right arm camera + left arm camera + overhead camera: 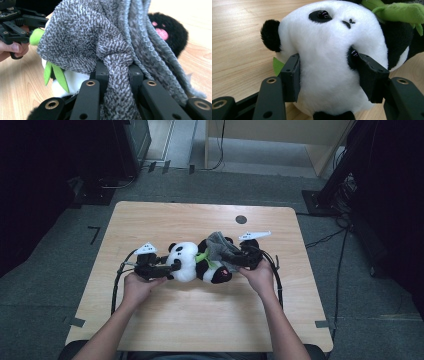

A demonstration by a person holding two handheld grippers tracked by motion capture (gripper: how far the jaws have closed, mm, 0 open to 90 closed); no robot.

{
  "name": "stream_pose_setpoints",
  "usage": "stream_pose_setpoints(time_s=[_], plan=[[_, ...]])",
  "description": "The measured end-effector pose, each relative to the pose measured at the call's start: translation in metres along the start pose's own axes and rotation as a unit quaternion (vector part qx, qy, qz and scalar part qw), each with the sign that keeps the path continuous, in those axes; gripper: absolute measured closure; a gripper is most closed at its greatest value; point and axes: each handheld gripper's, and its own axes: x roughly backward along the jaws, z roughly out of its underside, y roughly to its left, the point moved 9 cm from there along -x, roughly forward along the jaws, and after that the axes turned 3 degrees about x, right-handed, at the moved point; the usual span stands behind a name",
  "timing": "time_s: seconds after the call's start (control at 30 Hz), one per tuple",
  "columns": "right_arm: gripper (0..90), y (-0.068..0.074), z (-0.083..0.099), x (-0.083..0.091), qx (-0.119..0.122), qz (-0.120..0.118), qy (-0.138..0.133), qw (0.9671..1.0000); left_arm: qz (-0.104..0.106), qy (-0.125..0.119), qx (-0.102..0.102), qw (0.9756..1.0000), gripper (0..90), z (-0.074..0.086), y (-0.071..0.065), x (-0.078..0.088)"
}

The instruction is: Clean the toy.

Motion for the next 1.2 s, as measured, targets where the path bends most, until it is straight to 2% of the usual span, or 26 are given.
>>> stream_pose_setpoints(time_s=[0.17, 0.3, 0.4, 0.67, 0.87, 1.2], plan=[[77.6, -0.006, 0.006, 0.002, -0.012, -0.002, 0.002, 0.9999, 0.002, 0.003, 0.001, 1.0000, 41.6, -0.002, 0.002, -0.001], [77.5, -0.017, 0.015, 0.005, -0.022, 0.011, 0.014, 0.9996, 0.006, 0.003, 0.010, 0.9999, 41.6, -0.004, 0.003, -0.001], [77.5, -0.024, 0.023, 0.006, -0.042, 0.014, 0.019, 0.9988, 0.006, 0.003, 0.012, 0.9999, 41.6, -0.004, 0.004, -0.002], [77.4, -0.030, 0.033, 0.006, -0.056, 0.024, 0.031, 0.9977, 0.008, 0.006, 0.012, 0.9999, 41.6, -0.005, 0.004, -0.002], [77.3, -0.032, 0.039, 0.006, -0.067, 0.022, 0.035, 0.9969, 0.008, 0.007, 0.010, 0.9999, 41.6, -0.005, 0.004, -0.002], [77.4, -0.045, 0.052, 0.004, -0.064, 0.065, 0.071, 0.9932, 0.009, 0.006, 0.011, 0.9999, 41.5, -0.005, 0.005, -0.002]])
